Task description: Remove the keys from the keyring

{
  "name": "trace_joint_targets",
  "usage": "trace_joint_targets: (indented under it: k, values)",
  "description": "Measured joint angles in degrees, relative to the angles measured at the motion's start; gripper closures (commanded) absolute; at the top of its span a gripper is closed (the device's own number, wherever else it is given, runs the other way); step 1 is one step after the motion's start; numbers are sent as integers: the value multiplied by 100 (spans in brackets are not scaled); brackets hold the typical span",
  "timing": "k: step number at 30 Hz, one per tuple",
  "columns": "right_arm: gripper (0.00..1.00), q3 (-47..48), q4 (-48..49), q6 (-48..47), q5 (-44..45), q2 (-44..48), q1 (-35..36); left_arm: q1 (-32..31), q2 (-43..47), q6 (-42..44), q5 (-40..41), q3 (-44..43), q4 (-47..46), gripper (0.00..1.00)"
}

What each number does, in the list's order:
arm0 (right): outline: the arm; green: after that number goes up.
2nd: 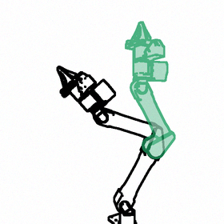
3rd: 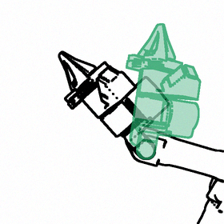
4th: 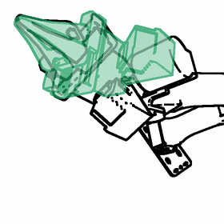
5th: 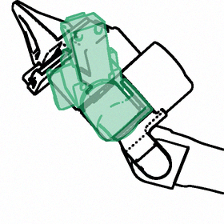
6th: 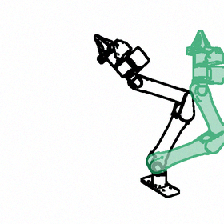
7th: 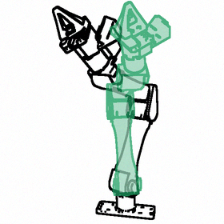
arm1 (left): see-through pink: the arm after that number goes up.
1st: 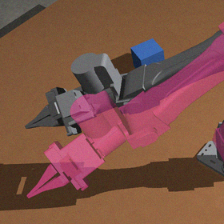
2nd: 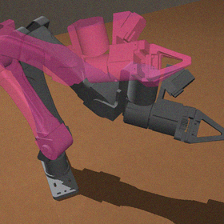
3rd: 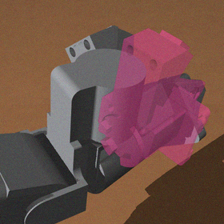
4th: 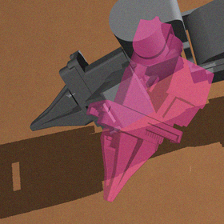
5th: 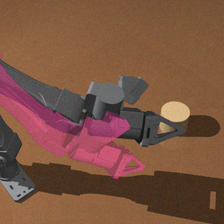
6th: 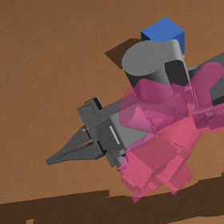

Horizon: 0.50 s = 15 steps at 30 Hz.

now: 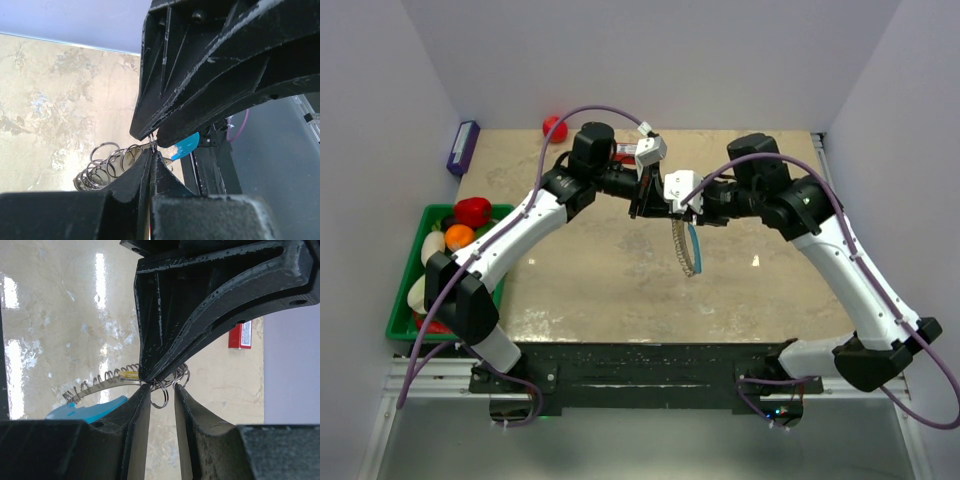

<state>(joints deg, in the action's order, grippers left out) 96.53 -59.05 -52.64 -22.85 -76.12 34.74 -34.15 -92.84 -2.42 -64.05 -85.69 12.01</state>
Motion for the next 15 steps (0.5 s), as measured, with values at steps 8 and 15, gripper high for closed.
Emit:
trace_joint_targets:
  k: [8, 15]
  values:
    - [89, -13, 37, -17, 223, 0, 131, 0, 0, 2, 46, 0, 4, 100]
    - [85, -13, 42, -63, 374, 0, 192, 0, 0, 2, 68, 0, 9, 100]
